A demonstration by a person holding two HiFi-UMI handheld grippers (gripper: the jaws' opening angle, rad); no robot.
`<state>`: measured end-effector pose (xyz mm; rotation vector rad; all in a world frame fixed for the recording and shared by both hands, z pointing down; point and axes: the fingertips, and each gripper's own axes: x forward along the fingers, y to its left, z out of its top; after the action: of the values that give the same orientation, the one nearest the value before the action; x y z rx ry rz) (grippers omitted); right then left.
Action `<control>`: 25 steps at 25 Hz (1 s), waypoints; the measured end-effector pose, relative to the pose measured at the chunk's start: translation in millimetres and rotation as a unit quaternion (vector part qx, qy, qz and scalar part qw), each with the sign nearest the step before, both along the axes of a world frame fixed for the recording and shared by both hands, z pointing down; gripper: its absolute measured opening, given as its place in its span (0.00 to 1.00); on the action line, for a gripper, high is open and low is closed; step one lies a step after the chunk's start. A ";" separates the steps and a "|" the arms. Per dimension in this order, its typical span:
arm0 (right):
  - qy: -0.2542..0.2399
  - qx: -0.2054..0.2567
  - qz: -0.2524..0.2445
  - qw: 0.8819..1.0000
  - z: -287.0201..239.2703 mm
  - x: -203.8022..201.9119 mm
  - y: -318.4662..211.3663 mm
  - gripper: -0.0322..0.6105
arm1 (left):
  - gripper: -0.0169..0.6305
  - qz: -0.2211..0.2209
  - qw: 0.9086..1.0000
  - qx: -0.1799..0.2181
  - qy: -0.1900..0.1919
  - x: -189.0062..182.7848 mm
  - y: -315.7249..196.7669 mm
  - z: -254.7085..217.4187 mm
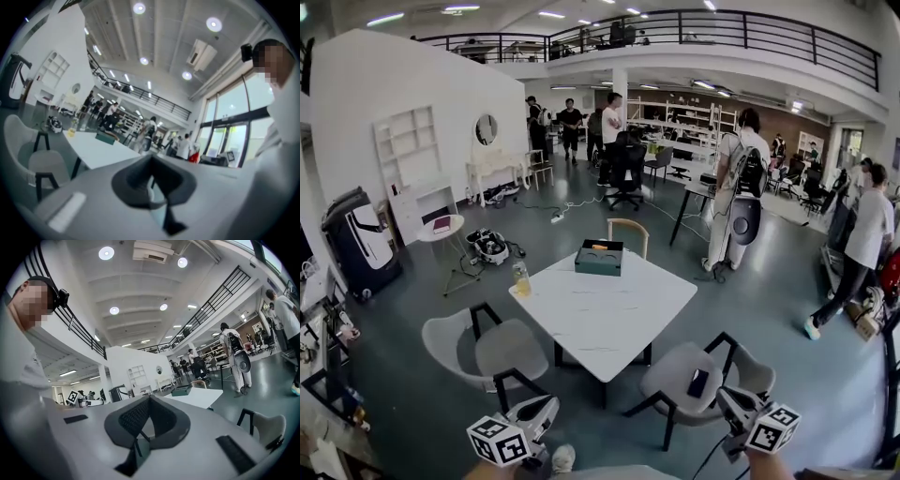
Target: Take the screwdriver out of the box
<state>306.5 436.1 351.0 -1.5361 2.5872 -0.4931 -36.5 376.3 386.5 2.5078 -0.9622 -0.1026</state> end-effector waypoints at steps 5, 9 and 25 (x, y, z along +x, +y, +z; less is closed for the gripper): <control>0.016 0.002 0.016 1.000 -5.0 -13.0 -51.8 0.05 | 0.03 0.017 1.000 0.002 0.015 -11.4 -63.3 2.9; 0.024 0.000 0.040 0.999 -7.2 -28.0 -101.1 0.05 | 0.03 0.036 0.999 0.004 0.027 -25.7 -129.9 0.9; 0.030 -0.016 0.109 0.993 -23.1 -88.4 -281.2 0.05 | 0.03 0.091 0.995 0.001 0.028 -94.9 -334.5 -3.5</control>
<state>218.1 154.9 327.9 -1.8428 2.4233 -0.4752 -131.4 41.8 383.0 2.5673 -0.7071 -0.1162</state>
